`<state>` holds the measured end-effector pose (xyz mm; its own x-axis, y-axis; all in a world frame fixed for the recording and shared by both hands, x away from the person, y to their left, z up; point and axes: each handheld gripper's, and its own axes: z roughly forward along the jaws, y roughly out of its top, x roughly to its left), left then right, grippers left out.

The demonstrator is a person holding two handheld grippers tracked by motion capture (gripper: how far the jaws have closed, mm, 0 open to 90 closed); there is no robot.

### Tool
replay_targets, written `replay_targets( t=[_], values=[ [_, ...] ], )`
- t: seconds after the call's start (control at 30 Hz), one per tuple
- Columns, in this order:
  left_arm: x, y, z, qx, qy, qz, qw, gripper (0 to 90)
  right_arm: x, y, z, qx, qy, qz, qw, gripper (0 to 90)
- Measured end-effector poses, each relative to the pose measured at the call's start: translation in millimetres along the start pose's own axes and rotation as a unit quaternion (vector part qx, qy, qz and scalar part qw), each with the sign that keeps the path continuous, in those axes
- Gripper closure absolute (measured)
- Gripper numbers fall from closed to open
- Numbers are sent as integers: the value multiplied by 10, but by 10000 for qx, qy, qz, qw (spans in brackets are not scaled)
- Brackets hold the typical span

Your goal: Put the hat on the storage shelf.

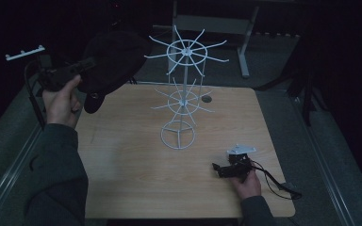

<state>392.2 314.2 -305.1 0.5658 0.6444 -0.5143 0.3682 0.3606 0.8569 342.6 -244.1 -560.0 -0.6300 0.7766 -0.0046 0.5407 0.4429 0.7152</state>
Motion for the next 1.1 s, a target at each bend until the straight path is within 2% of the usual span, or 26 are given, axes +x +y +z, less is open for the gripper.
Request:
replay_targets(
  t=[0.4,0.53,0.73,1.1],
  values=[
    [69,15,28,-79,-102,-151,9998,841,0,0,1,-3,1,5,10000,109],
    [40,14,23,-188,-150,-191,9995,841,1,0,1,-4,0,5,10000,109],
    [14,21,16,-383,-105,-270,9988,841,0,0,0,1,0,3,10000,109],
    [-4,30,31,-553,-193,-371,9976,841,0,0,0,0,0,0,10000,109]
  ],
)
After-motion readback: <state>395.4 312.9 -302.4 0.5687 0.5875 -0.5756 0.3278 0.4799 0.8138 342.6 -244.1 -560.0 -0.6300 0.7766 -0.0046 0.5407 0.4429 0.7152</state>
